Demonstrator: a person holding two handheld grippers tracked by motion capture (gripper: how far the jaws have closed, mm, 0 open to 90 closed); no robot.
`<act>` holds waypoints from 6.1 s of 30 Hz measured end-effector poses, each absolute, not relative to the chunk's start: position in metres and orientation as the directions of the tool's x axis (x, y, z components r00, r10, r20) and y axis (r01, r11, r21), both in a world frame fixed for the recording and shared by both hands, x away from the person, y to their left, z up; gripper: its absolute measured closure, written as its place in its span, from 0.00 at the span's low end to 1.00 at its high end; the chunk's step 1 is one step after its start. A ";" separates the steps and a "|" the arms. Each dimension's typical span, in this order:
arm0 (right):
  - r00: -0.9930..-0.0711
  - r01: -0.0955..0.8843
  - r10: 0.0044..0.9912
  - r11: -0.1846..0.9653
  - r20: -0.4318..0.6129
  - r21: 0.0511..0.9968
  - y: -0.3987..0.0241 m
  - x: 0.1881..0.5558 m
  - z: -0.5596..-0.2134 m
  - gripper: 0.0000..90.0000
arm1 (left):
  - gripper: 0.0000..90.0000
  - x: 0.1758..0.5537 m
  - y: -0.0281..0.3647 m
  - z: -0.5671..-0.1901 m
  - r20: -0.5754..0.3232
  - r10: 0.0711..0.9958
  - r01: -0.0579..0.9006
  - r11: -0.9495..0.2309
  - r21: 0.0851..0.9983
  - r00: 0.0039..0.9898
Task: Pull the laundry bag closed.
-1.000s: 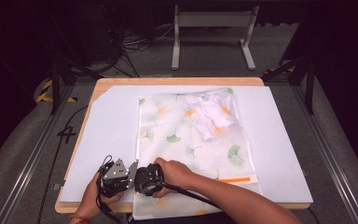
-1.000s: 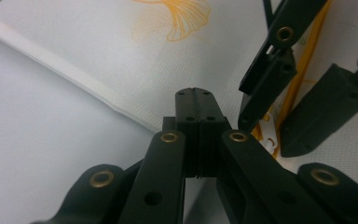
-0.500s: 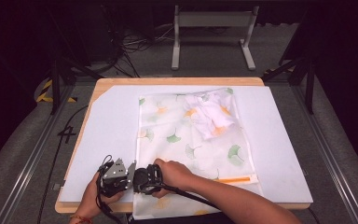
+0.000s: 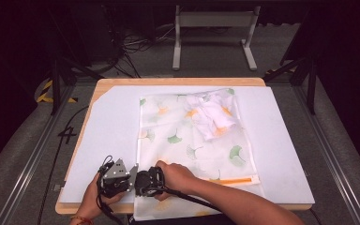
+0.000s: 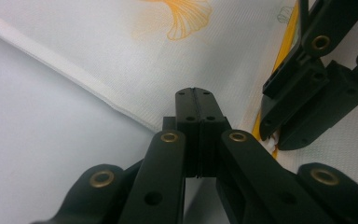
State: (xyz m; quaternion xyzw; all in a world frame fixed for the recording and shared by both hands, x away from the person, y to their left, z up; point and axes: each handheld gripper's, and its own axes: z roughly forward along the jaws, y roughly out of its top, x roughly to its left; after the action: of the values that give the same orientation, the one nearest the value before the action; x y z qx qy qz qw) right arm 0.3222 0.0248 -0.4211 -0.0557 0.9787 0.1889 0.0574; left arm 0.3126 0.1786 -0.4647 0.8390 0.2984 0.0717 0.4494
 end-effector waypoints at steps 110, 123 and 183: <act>-0.992 0.019 0.063 0.936 -0.113 0.352 -0.120 0.321 -0.417 0.94 | 1.00 0.301 0.194 -0.462 -0.096 0.496 0.388 -0.530 0.754 0.863; -0.992 0.037 0.075 0.935 -0.096 0.353 -0.131 0.323 -0.416 0.93 | 1.00 0.301 0.194 -0.462 -0.100 0.500 0.393 -0.526 0.755 0.860; -0.980 0.110 0.155 0.944 -0.123 0.310 -0.191 0.322 -0.407 0.93 | 1.00 0.302 0.195 -0.463 -0.104 0.495 0.390 -0.521 0.759 0.863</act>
State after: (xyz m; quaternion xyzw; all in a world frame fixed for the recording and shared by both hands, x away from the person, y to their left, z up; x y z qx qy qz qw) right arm 0.3219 -0.1910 -0.4072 0.0674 0.9833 0.1525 0.0728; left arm 0.3018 0.1953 -0.4630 0.8698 0.2543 0.0624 0.4182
